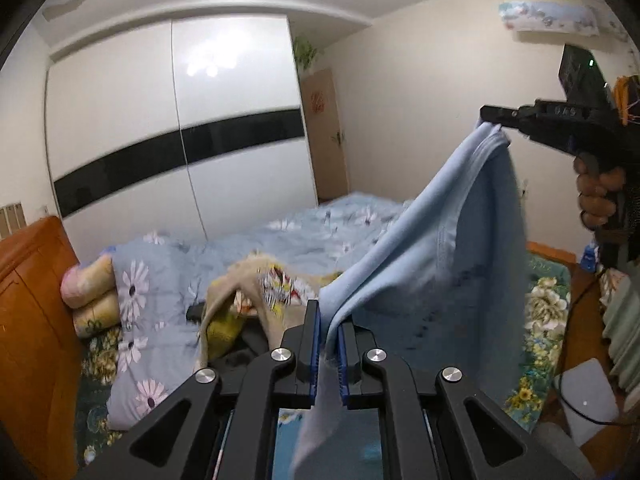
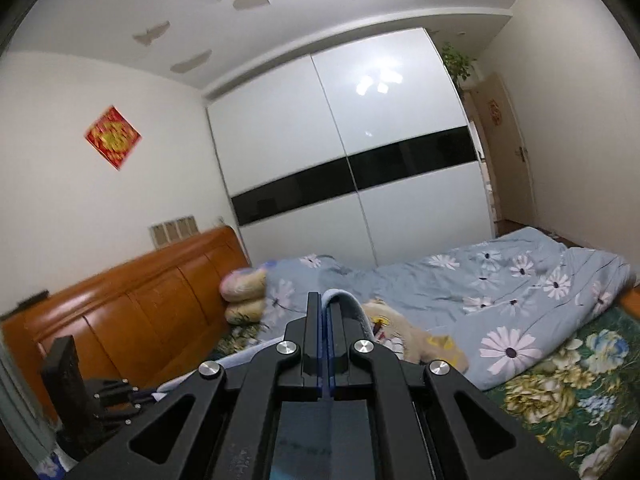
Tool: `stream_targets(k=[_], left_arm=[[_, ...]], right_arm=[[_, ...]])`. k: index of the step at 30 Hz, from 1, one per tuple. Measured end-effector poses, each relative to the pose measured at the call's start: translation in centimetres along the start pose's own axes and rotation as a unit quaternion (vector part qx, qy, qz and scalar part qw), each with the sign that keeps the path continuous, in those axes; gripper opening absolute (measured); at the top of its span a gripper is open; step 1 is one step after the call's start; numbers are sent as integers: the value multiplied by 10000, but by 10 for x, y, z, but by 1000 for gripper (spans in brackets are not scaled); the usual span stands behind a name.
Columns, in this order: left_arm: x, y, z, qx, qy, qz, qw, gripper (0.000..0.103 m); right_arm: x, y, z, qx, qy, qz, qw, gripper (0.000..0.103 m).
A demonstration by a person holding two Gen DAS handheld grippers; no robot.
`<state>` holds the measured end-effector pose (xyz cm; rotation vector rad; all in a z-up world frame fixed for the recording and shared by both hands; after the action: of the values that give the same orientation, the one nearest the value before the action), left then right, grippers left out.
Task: Fold clothes
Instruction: 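Lift the t-shirt with both grippers and spread it flat on the sheet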
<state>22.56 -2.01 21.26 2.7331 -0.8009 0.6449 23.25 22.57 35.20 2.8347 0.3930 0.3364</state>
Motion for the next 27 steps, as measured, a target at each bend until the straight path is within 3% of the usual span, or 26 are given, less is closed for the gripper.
stream_targets(k=[3,6,8,10,14,17,19,25,27], left_arm=[[-66,12,36,264,662,42,9975,9],[-130,24,71,526,1320,85,9898,9],[-175,26,108,706,1807,111,9809,9],[-200,27,123,808,2012,122,9761,9],[-250,27,155,1012,2420,144,9649,8],[-287,28,178,1163,2722,161,9550,8],[-312,29,192,1260,2908,168,9483,8],[-377,51,178,1255,2877,-72,9494,8],[-398,54,191,1354,3082,-131,9415,8]], right_arm=[[-54,-28,25,-23,684,327,9971,1],[-119,-74,91,-262,1656,803,9826,1],[-155,-111,148,-615,2227,1052,9672,1],[-188,-153,213,-1102,2790,1302,9450,1],[-216,-213,296,-1741,3350,1566,9127,1],[-238,-239,321,-1929,3536,1658,9002,1],[-260,-249,321,-1942,3537,1685,8993,1],[-334,-271,303,-1610,3514,1797,9046,1],[-352,-279,314,-1515,3693,1895,8971,1]])
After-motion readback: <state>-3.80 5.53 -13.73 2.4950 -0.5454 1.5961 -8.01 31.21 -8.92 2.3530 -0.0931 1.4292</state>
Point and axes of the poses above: each gripper's, at about its wrist camera, not at the fingertips, and x roughly against the way its jaws point, y to its left, z to its underside, the point moved 7 cm from there along -x, roughly the way its jaws point, and after that the axes turned 1 degree about -y, right-handed, at the moved point
